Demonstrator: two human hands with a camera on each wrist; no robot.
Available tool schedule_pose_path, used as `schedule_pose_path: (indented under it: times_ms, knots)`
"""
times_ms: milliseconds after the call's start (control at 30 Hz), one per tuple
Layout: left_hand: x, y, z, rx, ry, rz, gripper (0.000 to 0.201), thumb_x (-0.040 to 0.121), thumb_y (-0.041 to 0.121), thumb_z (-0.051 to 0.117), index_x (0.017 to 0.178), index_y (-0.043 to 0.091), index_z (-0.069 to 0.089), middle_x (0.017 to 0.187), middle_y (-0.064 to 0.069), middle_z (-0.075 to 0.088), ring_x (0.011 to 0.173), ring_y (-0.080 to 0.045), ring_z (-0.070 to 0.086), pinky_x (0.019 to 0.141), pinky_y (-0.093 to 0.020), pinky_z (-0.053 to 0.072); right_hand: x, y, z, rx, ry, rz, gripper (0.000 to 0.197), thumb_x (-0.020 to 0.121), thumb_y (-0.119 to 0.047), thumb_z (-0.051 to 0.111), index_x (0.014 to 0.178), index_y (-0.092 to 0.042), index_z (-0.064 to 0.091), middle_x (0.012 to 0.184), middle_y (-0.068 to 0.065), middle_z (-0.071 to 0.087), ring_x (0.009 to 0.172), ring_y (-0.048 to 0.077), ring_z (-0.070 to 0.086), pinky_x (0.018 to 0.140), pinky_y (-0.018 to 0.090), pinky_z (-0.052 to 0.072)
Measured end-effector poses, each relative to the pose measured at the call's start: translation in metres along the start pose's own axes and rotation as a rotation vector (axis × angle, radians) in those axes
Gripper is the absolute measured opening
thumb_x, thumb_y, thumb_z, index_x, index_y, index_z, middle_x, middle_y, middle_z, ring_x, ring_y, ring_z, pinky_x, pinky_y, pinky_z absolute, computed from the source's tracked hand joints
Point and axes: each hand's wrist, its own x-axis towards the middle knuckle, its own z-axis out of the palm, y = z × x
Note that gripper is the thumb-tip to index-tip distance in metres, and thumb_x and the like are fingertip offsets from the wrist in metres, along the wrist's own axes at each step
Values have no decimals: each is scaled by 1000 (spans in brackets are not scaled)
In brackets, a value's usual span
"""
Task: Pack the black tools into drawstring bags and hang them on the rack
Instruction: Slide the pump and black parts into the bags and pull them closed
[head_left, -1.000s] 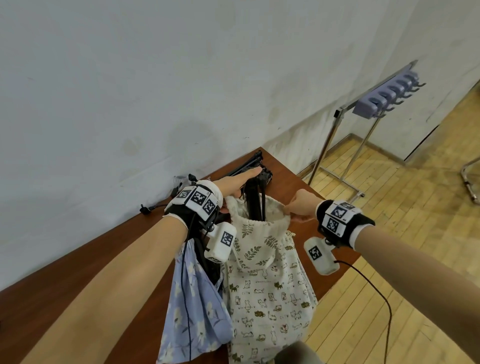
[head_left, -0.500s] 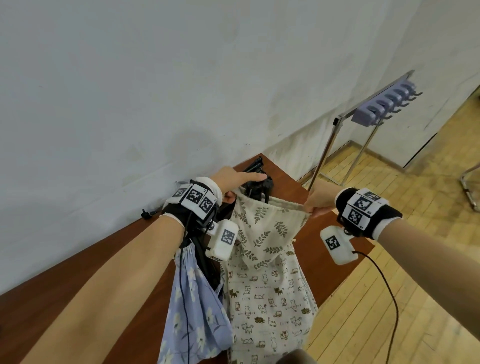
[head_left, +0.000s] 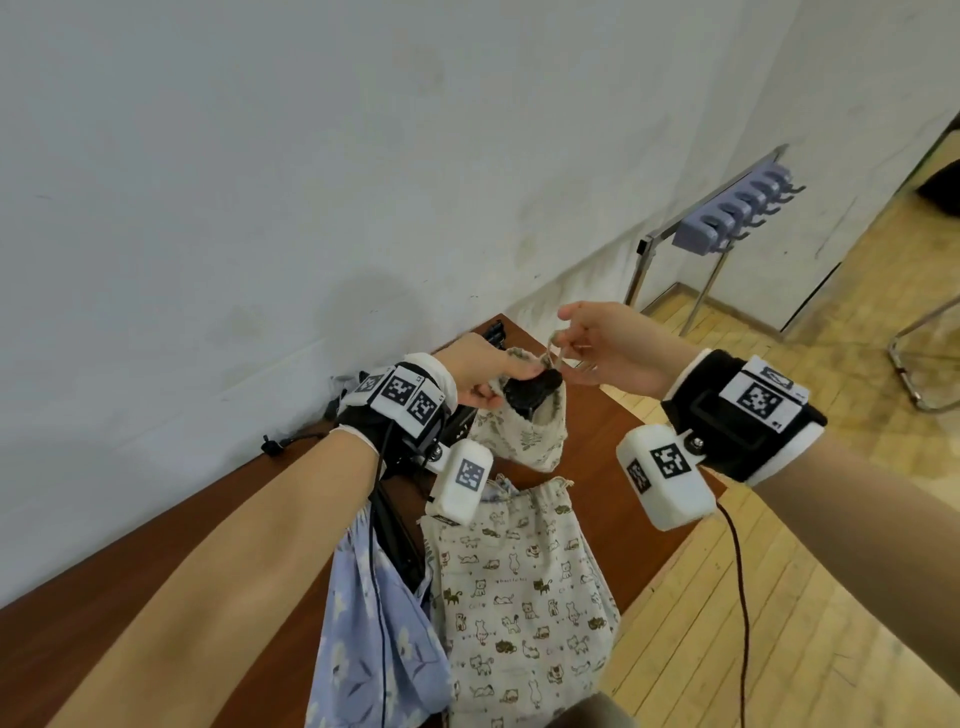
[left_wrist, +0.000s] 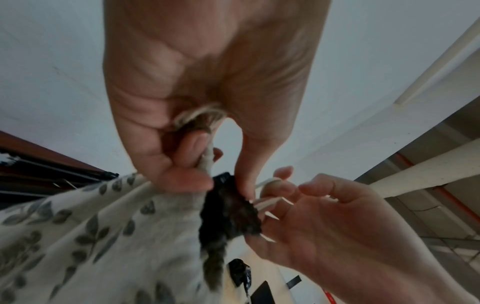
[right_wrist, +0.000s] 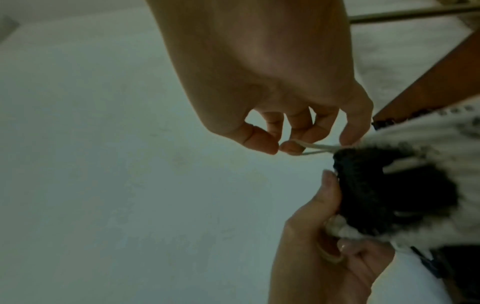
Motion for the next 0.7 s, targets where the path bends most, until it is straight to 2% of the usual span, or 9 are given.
schedule_pose_path:
  times_ms: [33,100,167,233,333,433,567,600,700]
  knots:
    - [1,3,4,-12,14,26,33,74,32,80,71,9,56,61,-5,56,53,-15,49,71,-29,57,-4,-3,-3,18,-15,-5,21,89,-1,44,100,-17,50,73,2,52,63,14,47,80,34,46]
    - [3,8,8,-22,55,58,35,75,33,79,74,7,55,74,-11,60,62,-18,56,60,-26,57,-9,-7,-12,24,-18,-26,21,90,-1,44,101,-17,50,74,2,51,64,14,46,71,28,45]
    - [5,11,9,-38,82,56,36,76,34,78,78,5,57,67,-9,56,49,-13,55,55,-24,53,-13,-13,-23,61,-9,-29,20,91,0,45,102,-16,49,76,2,49,64,13,47,67,26,44]
    - [6,13,10,-57,113,47,37,76,35,78,75,5,55,53,-3,45,36,-9,44,53,-23,50,-15,-20,-35,191,-26,-3,22,90,0,47,105,-17,47,79,3,48,63,13,48,66,26,42]
    - [6,19,13,-78,131,41,42,77,35,78,61,10,47,46,0,34,38,-10,35,48,-20,46,-16,-29,-46,390,-115,6,28,89,1,49,111,-16,46,89,9,45,64,14,47,69,27,40]
    - [6,23,21,-77,60,1,39,77,34,78,66,9,49,55,-1,29,44,-11,31,47,-19,46,-12,-26,-51,422,-256,6,37,87,2,51,118,-17,45,95,11,44,67,12,43,68,25,39]
    - [10,16,39,-123,-82,-74,33,81,31,74,78,5,54,51,1,32,43,-9,28,45,-20,44,-2,-5,-58,97,-228,-39,52,83,-1,65,131,-17,52,93,8,59,65,11,55,56,19,51]
    - [12,13,45,-126,-91,-81,32,83,31,72,82,3,55,48,1,35,43,-9,31,47,-20,46,0,2,-59,-89,-190,-76,55,81,-3,68,132,-21,55,98,6,61,70,11,58,58,19,52]
    - [18,5,61,-124,-157,-69,31,87,30,66,95,1,57,54,-2,46,46,-10,41,56,-25,54,9,25,-57,-710,-60,-214,50,82,-11,73,129,-25,61,118,-6,61,103,8,57,90,26,45]
